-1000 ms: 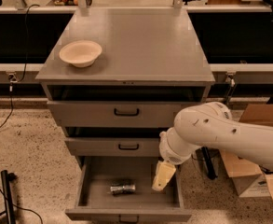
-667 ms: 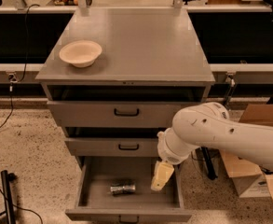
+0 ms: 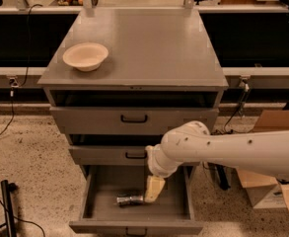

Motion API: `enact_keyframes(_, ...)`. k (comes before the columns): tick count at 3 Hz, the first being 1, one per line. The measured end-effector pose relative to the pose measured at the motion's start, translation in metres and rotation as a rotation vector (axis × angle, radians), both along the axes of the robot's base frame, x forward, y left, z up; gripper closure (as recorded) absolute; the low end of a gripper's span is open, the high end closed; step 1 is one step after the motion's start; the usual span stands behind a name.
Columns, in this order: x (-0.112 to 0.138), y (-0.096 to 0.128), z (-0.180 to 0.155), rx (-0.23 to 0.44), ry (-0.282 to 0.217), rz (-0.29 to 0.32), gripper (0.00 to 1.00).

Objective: Pick redbull can from bottom drawer and place on counter

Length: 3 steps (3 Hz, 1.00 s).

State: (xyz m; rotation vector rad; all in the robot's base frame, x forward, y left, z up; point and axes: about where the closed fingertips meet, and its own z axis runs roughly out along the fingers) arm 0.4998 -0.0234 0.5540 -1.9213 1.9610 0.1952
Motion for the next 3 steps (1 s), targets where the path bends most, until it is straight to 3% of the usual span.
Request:
enact_keyframes(1, 0.007, 0.023, -0.040, 0.037, -0.035, 0.070, 0.00)
enact_keyframes(2, 0.011, 0.029, -0.072, 0.068, -0.074, 0.090, 0.00)
enact_keyframes(3, 0.014, 0.032, -0.073, 0.079, -0.087, 0.091, 0.00)
